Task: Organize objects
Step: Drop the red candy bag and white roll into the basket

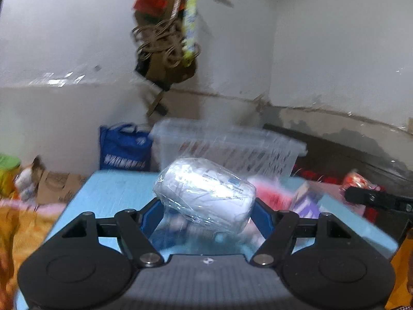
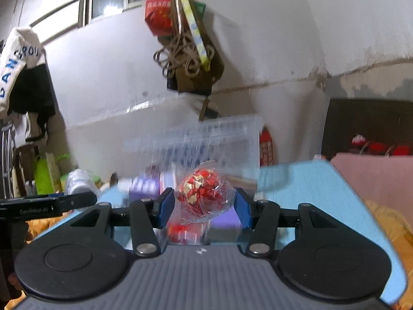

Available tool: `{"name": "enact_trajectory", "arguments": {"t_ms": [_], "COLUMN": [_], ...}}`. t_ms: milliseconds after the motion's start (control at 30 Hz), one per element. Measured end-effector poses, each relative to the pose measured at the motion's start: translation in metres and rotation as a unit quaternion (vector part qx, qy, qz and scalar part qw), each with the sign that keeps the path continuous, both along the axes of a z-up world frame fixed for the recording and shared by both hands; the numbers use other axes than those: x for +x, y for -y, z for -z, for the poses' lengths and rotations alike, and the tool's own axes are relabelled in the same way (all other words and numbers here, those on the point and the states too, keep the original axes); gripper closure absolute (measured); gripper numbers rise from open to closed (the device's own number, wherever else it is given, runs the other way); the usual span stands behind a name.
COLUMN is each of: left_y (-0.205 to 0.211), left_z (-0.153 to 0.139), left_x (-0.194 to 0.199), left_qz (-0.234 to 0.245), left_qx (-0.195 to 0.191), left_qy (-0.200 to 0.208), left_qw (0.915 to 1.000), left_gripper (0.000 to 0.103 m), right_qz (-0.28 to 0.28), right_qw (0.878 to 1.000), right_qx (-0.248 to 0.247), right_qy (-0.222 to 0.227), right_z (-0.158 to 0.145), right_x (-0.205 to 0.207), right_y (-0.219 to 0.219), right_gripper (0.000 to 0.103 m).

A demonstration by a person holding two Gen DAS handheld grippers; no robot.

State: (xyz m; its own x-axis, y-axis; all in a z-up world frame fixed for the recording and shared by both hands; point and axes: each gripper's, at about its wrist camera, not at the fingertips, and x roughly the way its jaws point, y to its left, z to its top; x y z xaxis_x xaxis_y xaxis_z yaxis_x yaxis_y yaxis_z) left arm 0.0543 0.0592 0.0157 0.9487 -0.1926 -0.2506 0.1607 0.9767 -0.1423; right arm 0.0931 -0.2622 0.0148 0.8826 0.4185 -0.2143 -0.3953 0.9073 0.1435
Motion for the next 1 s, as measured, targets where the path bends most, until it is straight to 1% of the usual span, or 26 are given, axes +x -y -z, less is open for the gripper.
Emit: {"name": "enact_trajectory", "arguments": {"t_ms": [67,167,200,267,300,333,400,500,533,567,600,633,700,733,800,833,900,933,967,1000], "left_y": [0.005,0.011,0.015,0.020,0.021,0.023,0.025,0.029,0.030,0.030,0.029,0.030,0.028,0.027,0.027,0.029,0.034,0.033,0.029,0.023], "left_z": [-0.025,-0.062,-0.074,-0.089,-0.092,-0.094,-0.094,-0.094,-0.091,-0.087,-0.084,-0.082,-0.081,-0.080,-0.076,-0.073,-0.064,-0.061,-0.057,-0.052], "left_x": [0.021,0.063,0.083,0.121,0.136,0.152,0.174,0.196,0.204,0.209,0.210,0.206,0.186,0.176,0.152,0.144,0.135,0.132,0.121,0.107], "left_qz": [0.019,0.048,0.053,0.050,0.050,0.045,0.045,0.028,0.024,0.015,0.006,0.005,0.012,0.011,0.018,0.024,0.014,0.009,0.005,0.009], "left_qx": [0.014,0.024,0.032,0.038,0.040,0.037,0.035,0.036,0.039,0.039,0.042,0.045,0.041,0.034,0.029,0.039,0.056,0.058,0.047,0.026], "left_qy": [0.016,0.021,0.018,-0.004,-0.016,-0.033,-0.052,-0.055,-0.067,-0.079,-0.082,-0.076,-0.057,-0.054,-0.043,-0.040,-0.042,-0.046,-0.043,-0.035], "left_qw": [0.9996,0.9983,0.9980,0.9980,0.9978,0.9977,0.9970,0.9975,0.9966,0.9960,0.9958,0.9961,0.9975,0.9979,0.9985,0.9982,0.9975,0.9972,0.9979,0.9990], "left_gripper": [0.027,0.027,0.027,0.027,0.027,0.027,0.027,0.024,0.021,0.022,0.022,0.022,0.021,0.021,0.018,0.017,0.017,0.018,0.018,0.017], "right_qz": [0.012,0.017,0.019,0.023,0.028,0.023,0.027,0.027,0.031,0.039,0.040,0.038,0.032,0.028,0.032,0.029,0.035,0.040,0.040,0.039], "right_qw": [1.000,1.000,0.999,0.999,0.999,0.999,0.998,0.996,0.996,0.995,0.995,0.995,0.997,0.998,0.999,0.999,0.999,0.999,0.999,0.999], "right_qx": [-0.007,-0.013,-0.013,-0.028,-0.034,-0.036,-0.046,-0.082,-0.089,-0.095,-0.095,-0.088,-0.067,-0.054,-0.028,-0.016,-0.006,-0.001,0.006,0.019], "right_qy": [0.014,0.019,0.023,0.017,0.009,-0.003,-0.015,-0.009,-0.005,-0.007,-0.010,-0.003,0.011,0.014,0.019,0.022,0.006,-0.002,-0.011,-0.015], "right_z": [-0.022,-0.051,-0.059,-0.073,-0.077,-0.079,-0.078,-0.074,-0.073,-0.071,-0.071,-0.071,-0.070,-0.067,-0.060,-0.053,-0.035,-0.025,-0.013,-0.004], "right_x": [0.018,0.055,0.067,0.098,0.114,0.127,0.143,0.159,0.160,0.161,0.160,0.155,0.134,0.122,0.100,0.087,0.066,0.055,0.040,0.029], "right_y": [-0.011,-0.034,-0.042,-0.060,-0.067,-0.072,-0.079,-0.092,-0.094,-0.095,-0.093,-0.089,-0.077,-0.070,-0.058,-0.051,-0.042,-0.038,-0.032,-0.027], "right_gripper": [0.049,0.049,0.049,0.049,0.049,0.049,0.049,0.047,0.034,0.023,0.013,0.013,0.004,0.000,0.000,0.000,0.000,0.000,0.000,0.000]}}
